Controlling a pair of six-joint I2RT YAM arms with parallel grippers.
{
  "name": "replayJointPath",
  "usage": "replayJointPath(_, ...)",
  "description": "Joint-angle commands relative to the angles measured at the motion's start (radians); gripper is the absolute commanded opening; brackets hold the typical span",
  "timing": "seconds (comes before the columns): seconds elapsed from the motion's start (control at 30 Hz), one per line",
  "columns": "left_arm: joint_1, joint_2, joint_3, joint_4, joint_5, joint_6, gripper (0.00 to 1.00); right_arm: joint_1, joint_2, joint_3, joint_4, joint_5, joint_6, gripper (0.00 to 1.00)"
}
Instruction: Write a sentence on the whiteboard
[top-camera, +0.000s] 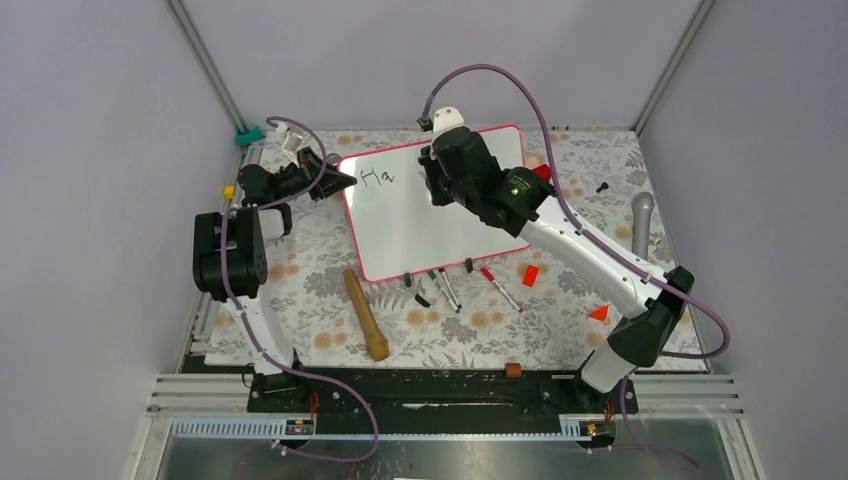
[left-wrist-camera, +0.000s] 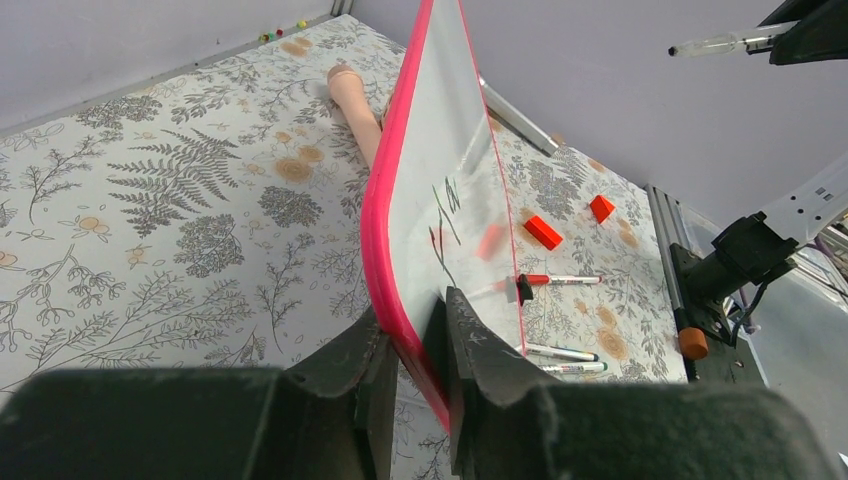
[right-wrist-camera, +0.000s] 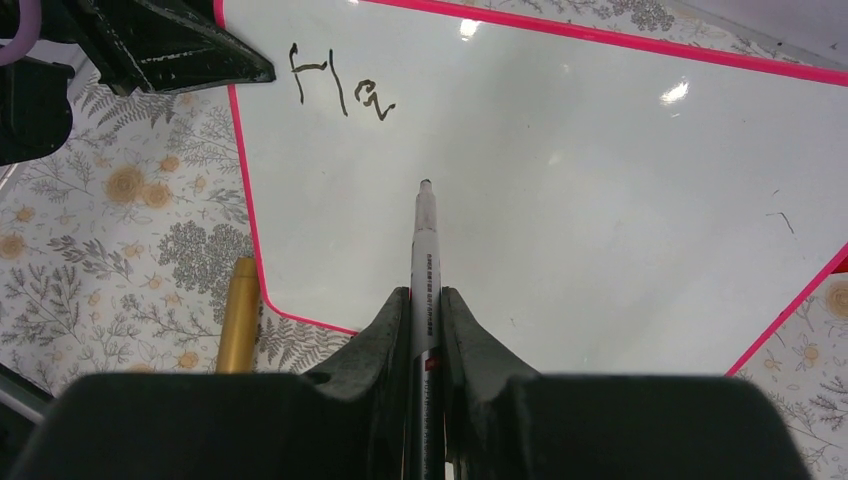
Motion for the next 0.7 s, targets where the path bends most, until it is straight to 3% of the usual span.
replayJointPath(0.0, -0.025, 0.014, -0.038, 0.104, 0.283, 0.212, 0.00, 0.001, -0.052, -0.022, 0.055, 0.040, -0.017, 0.00)
replayJointPath(0.2, -0.025, -0.006, -0.063, 0.098, 0.283, 0.287, 0.00, 0.001, -0.063, -0.042, 0.064, 0.052, -0.025, 0.00)
replayJointPath(0.37, -0.028, 0.017, -0.025, 0.090, 0.285, 0.265, 0.00, -0.011, -0.062, -0.023, 0.058, 0.087, -0.033, 0.00)
replayJointPath(0.67, -0.028, 0.021, -0.024, 0.093, 0.285, 0.259, 0.00, -0.131, 0.088, 0.270, -0.112, 0.024, 0.002, 0.00)
